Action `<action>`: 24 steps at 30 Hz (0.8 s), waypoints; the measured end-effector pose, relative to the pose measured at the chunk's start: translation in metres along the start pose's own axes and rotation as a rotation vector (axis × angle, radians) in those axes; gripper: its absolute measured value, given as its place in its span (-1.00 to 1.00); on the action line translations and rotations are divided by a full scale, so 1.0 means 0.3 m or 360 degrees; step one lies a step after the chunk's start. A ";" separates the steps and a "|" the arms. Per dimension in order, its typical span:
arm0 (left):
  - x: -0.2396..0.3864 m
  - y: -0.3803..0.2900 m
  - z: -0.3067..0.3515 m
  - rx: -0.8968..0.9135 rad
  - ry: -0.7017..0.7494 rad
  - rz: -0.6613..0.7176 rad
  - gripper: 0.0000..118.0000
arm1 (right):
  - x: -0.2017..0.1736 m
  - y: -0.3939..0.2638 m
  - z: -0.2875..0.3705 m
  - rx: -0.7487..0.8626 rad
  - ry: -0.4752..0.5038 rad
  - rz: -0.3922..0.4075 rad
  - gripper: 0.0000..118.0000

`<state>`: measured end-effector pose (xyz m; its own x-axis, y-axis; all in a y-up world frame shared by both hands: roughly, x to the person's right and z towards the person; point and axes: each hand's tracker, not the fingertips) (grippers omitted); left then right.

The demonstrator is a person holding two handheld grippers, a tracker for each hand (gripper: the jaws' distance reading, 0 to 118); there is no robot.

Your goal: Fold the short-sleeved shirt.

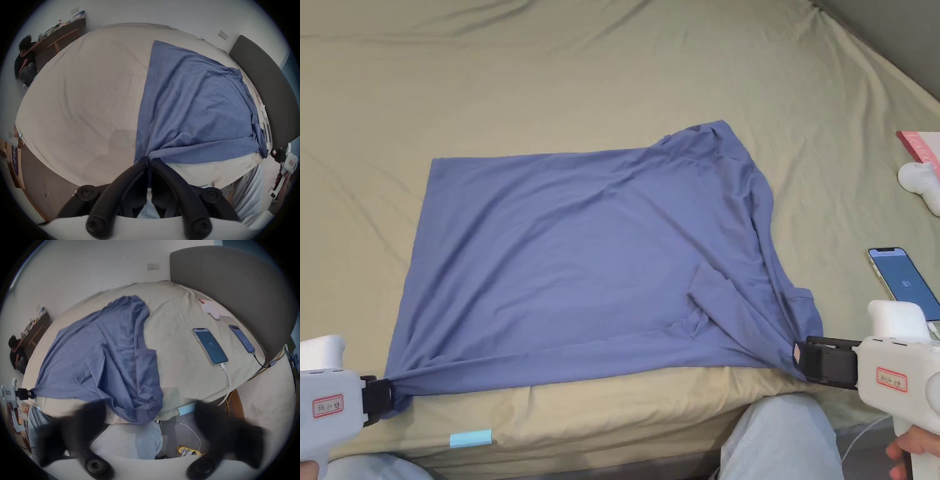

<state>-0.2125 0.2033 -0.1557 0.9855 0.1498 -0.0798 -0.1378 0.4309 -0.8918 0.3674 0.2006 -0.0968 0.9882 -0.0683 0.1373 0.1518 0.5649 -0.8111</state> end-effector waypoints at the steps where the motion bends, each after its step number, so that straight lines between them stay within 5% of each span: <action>1: 0.002 0.004 0.005 0.0002 0.0004 -0.0006 -0.93 | -0.028 0.008 -0.008 -0.0041 -0.0004 0.0028 1.00; 6: 0.003 -0.001 0.008 0.0006 0.0023 -0.0020 -0.93 | -0.045 -0.001 -0.061 -0.0131 -0.0002 0.0115 0.97; 7: 0.000 0.001 0.006 0.0003 0.0012 -0.0007 -0.93 | -0.049 -0.011 -0.062 -0.0133 -0.0010 0.0138 0.81; 10: -0.011 0.003 0.001 0.0002 0.0009 0.0006 -0.93 | -0.032 -0.020 -0.068 -0.0147 -0.0008 0.0129 -0.63; 15: -0.037 0.005 0.027 0.0032 -0.0005 0.0040 -0.93 | 0.051 0.010 -0.028 -0.0069 0.0042 -0.0124 -0.70; 24: -0.034 0.054 0.110 0.0133 -0.0038 0.0032 -0.93 | 0.038 0.043 0.086 0.0024 0.0027 -0.0244 -0.70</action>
<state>-0.2280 0.2382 -0.1544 0.9800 0.1798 -0.0857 -0.1661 0.5002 -0.8498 0.3800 0.2282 -0.0910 0.9537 -0.1684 0.2492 0.3007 0.5592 -0.7726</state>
